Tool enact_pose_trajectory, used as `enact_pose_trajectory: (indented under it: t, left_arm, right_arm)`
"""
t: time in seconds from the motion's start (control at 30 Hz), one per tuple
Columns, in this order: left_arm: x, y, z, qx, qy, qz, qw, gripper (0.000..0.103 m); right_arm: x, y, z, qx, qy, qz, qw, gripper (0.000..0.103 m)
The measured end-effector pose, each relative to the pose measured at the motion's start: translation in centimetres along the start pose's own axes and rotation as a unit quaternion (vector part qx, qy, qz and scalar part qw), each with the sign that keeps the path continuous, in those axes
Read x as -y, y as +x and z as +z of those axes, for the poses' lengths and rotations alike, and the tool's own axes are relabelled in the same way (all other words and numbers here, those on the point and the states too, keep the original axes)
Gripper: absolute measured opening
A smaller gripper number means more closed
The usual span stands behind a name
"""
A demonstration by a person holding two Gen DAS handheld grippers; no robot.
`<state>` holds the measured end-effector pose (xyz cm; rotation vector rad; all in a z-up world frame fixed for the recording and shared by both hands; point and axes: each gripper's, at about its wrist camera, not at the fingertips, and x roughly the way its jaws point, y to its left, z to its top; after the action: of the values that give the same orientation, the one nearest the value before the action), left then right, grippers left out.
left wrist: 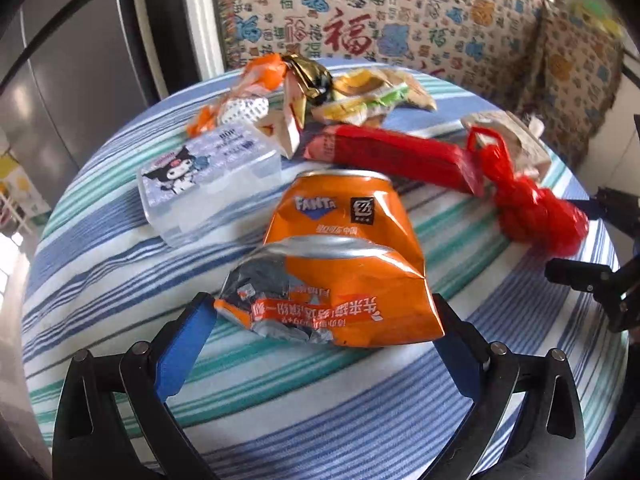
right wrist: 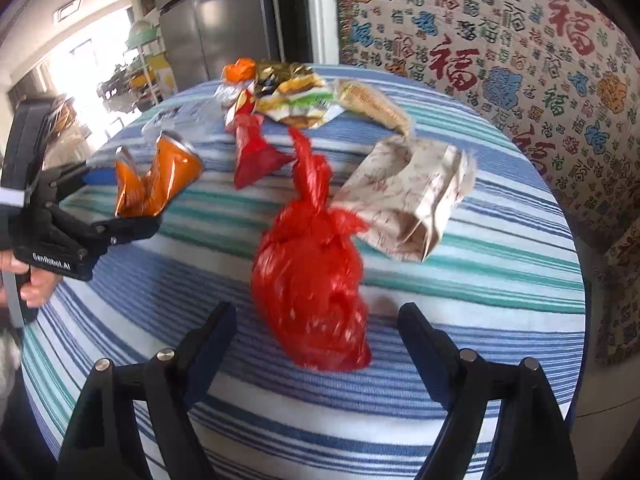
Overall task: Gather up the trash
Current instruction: 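Grasp the red plastic bag with the right tool while the left tool grasps the orange Fanta can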
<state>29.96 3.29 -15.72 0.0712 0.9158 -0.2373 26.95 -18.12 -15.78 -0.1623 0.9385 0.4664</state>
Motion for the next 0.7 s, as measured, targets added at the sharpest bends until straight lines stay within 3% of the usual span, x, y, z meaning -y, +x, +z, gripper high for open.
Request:
enact_pose_trajectory:
  t: [0.1,0.17,0.23,0.27,0.5,0.7]
  left_arm:
    - [0.1,-0.4,0.2,0.012,-0.002,-0.006,0.9999,0.102]
    - [0.4,-0.5,0.1,0.014,0.008,-0.006,0.9999,0.101]
    - [0.7,-0.1,-0.1,0.007,0.015,-0.001,0.9999,0.095]
    - [0.8,0.0,-0.1,0.002,0.015,-0.005,0.9999,0.09]
    - [0.9,0.2,0.0,0.0,0.011,0.004,0.9999,0.089]
    - [0.9,-1.3,-0.2,0.022,0.001,0.011,0.9997,0.089]
  right_arm:
    - [0.3,-0.7,0.7,0.018,0.012,0.011,1.0,0.085]
    - [0.4,-0.6,0.9,0.013,0.014,0.018,1.0,0.08]
    - [0.2,0.5,0.8,-0.011,0.012,0.033,0.999,0.044]
    - [0.0,0.7,0.8,-0.008,0.007,0.026,1.0,0.044]
    - [-2.0,1.1,0.4,0.027,-0.018,-0.035,0.999,0.042]
    - [-1.7,0.3,1.1,0.031,0.011,-0.014,0.999,0.041]
